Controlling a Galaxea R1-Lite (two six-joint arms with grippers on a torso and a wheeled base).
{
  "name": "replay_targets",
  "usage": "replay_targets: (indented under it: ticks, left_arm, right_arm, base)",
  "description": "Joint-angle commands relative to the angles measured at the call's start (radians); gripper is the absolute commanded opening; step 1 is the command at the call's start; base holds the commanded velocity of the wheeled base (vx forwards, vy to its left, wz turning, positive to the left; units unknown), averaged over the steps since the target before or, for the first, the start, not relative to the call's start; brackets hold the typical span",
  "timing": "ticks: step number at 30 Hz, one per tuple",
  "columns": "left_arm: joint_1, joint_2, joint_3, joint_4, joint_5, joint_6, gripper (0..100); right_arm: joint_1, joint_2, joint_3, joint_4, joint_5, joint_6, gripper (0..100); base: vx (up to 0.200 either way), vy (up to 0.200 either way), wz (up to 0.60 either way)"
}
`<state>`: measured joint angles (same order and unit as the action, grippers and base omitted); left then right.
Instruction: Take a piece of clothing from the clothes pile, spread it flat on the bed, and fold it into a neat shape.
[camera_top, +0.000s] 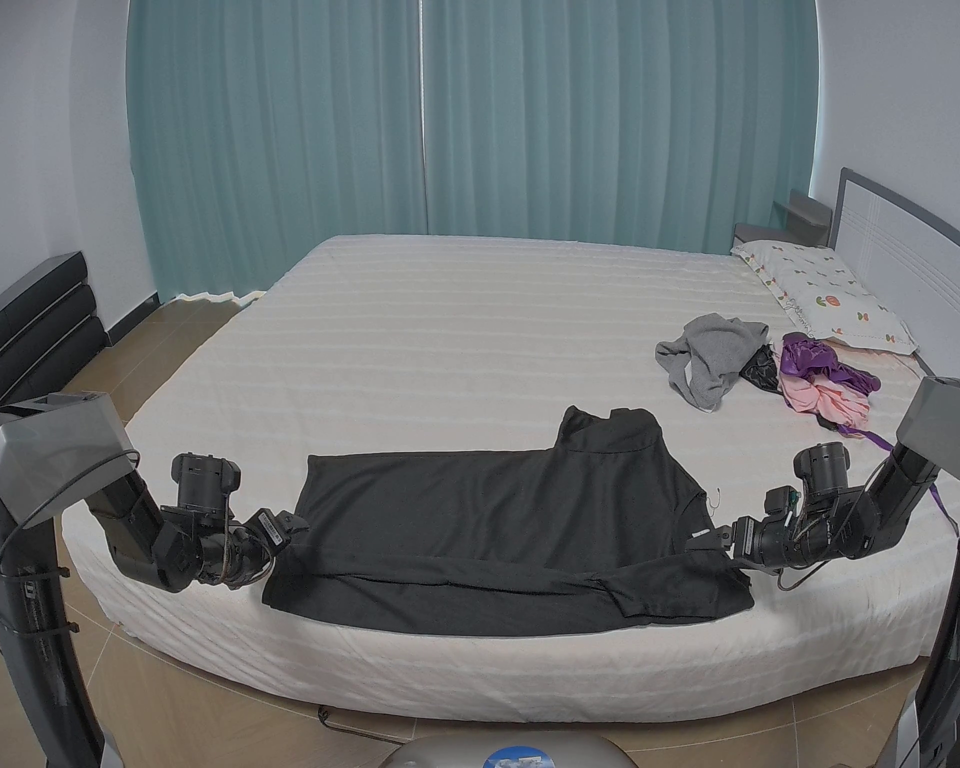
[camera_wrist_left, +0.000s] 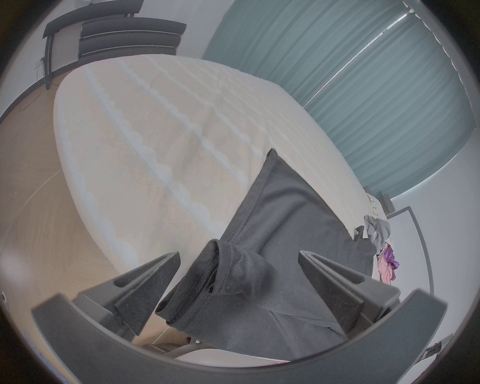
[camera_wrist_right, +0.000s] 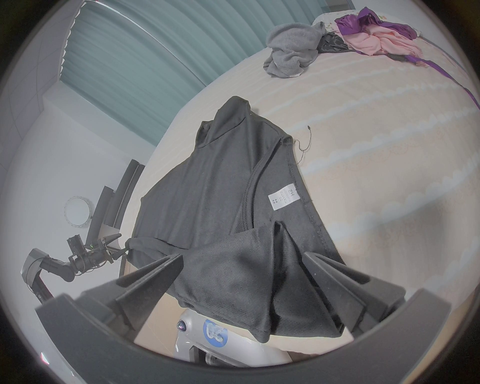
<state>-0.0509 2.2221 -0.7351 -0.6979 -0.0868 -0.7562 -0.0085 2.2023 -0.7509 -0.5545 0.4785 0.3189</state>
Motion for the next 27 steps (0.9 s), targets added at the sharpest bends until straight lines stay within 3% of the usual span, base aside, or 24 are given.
replay_targets:
  ticks: [1, 6, 13, 16, 27]
  left_arm:
    - [0.016, -0.085, 0.037, -0.008, -0.005, -0.014, 100]
    - [0.023, -0.124, 0.037, -0.009, -0.021, -0.147, 100]
    - [0.025, -0.13, 0.051, 0.0, -0.057, -0.155, 100]
    - [0.025, -0.125, 0.052, -0.002, -0.057, -0.155, 100]
    - [0.013, -0.121, 0.068, 0.003, -0.059, -0.161, 100]
  right_arm:
    - [0.002, -0.039, -0.001, -0.012, 0.0, 0.032, 100]
    - [0.033, -0.144, -0.025, -0.012, -0.006, 0.192, 100]
    - [0.076, -0.177, 0.008, -0.013, -0.011, 0.399, 100]
    - [0.071, -0.135, 0.019, -0.032, -0.008, 0.404, 100]
    - [0.079, -0.092, 0.082, -0.179, -0.006, 0.404, 100]
  base:
    - [0.0, 0.0, 0.0]
    - [0.08, 0.0, 0.0]
    - [0.2, 0.0, 0.0]
    - [0.2, 0.0, 0.0]
    - [0.0, 0.0, 0.0]
